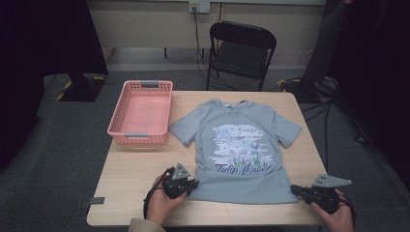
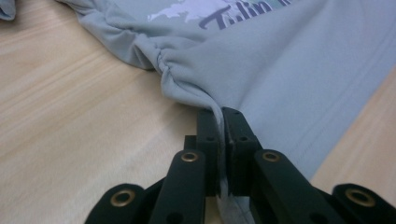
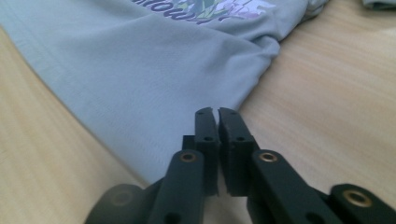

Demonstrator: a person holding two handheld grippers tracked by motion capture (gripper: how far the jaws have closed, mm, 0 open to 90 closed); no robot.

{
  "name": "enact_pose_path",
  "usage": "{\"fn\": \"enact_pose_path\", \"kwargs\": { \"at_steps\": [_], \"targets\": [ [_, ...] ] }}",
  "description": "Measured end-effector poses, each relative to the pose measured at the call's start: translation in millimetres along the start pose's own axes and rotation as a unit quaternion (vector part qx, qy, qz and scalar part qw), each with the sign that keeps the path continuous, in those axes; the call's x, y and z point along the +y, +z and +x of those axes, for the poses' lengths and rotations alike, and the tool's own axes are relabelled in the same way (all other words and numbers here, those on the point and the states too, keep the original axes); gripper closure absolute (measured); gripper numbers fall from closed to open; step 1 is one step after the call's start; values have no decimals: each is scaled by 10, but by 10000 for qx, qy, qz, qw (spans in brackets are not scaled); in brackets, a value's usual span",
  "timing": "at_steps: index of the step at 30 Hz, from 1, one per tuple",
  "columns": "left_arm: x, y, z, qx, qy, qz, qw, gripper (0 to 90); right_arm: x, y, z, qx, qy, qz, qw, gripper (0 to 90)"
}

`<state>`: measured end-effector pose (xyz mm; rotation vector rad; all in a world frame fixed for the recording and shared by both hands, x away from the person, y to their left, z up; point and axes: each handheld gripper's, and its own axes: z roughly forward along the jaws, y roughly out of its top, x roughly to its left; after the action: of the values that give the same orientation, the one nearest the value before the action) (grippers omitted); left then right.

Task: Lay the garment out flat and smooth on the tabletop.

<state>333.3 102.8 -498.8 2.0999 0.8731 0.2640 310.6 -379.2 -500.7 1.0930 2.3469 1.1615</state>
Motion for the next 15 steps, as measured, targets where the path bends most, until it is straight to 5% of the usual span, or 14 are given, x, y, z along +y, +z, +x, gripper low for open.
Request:
{"fn": "enact_pose_path", "kwargs": {
  "at_steps": [9, 10, 14, 15],
  "targets": [
    [-88, -65, -76, -48, 119, 78, 9999, 812, -102, -102, 8, 110, -13, 80, 9999, 900],
    [-86, -59, -70, -14, 122, 30, 9999, 777, -107, -103, 1, 117, -2, 67, 9999, 899],
    [-65, -38, -41, 108, 194, -225, 9995, 444, -74, -109, -23, -61, 28, -142, 9999, 629],
    [-65, -38, -41, 108, 194, -225, 9995, 360, -74, -109, -23, -61, 28, -142, 9999, 629]
  ]
}}
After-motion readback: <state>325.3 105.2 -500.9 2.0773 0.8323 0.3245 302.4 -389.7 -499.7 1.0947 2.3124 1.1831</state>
